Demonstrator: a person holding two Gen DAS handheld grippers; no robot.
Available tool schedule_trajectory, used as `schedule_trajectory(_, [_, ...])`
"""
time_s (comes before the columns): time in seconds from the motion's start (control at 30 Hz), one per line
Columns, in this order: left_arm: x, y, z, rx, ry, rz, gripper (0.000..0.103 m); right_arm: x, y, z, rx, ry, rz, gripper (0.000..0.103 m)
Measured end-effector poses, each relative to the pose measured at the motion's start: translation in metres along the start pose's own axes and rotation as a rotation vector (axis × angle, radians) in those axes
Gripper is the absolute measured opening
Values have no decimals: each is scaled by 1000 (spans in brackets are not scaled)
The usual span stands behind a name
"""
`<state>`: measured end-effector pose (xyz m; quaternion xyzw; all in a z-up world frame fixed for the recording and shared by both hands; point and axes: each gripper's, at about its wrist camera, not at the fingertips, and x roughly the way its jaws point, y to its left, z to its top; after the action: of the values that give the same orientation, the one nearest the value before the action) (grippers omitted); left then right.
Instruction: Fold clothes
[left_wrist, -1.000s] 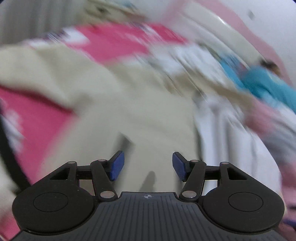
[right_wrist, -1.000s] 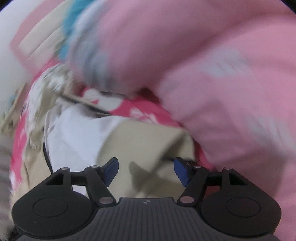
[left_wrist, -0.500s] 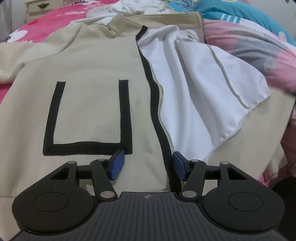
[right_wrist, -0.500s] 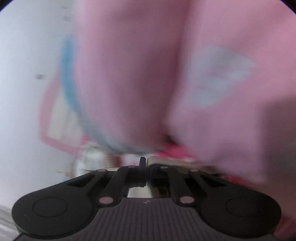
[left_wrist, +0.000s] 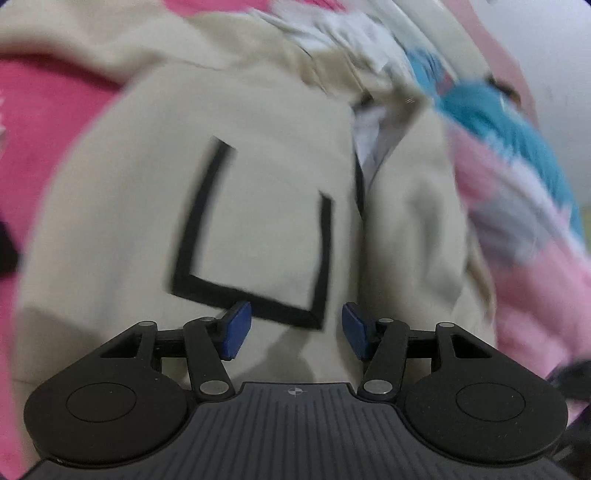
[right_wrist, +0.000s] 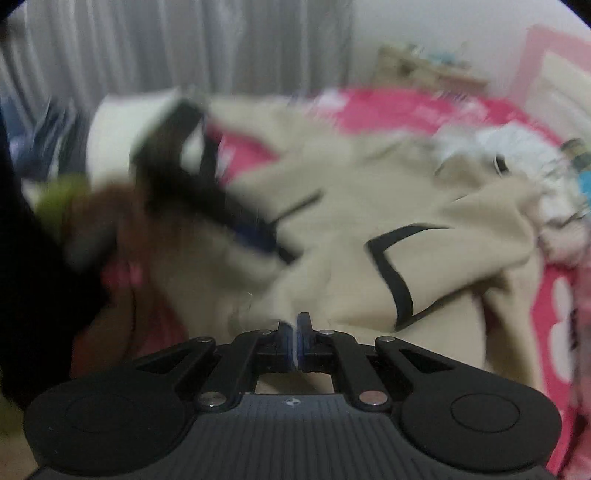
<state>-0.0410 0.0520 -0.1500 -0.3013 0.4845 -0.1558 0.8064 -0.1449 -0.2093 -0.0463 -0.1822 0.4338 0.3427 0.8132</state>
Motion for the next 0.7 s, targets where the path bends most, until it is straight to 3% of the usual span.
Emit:
schedule_trajectory(0.1, [-12, 11, 5, -24, -39, 13, 56, 2, 5, -8, 9, 12, 11, 4])
schedule_trajectory(0.17, [-18, 13, 4, -28, -42, -27, 56, -3, 7, -10, 14, 9, 2, 4])
schedule_trajectory(0.37, [-14, 0, -7, 65, 34, -147, 57, -4, -7, -17, 170, -11, -32, 4])
schedule_trajectory(0.43, [-8, -5, -10, 76, 69, -180, 57, -10, -18, -20, 286, -73, -7, 4])
schedule_trajectory(0.57, [4, -1, -16, -4, 145, -264, 57, -22, -37, -28, 502, -195, 98, 4])
schedule_trajectory(0.7, [1, 8, -14, -50, 142, -273, 57, -34, -55, -37, 706, -310, 230, 6])
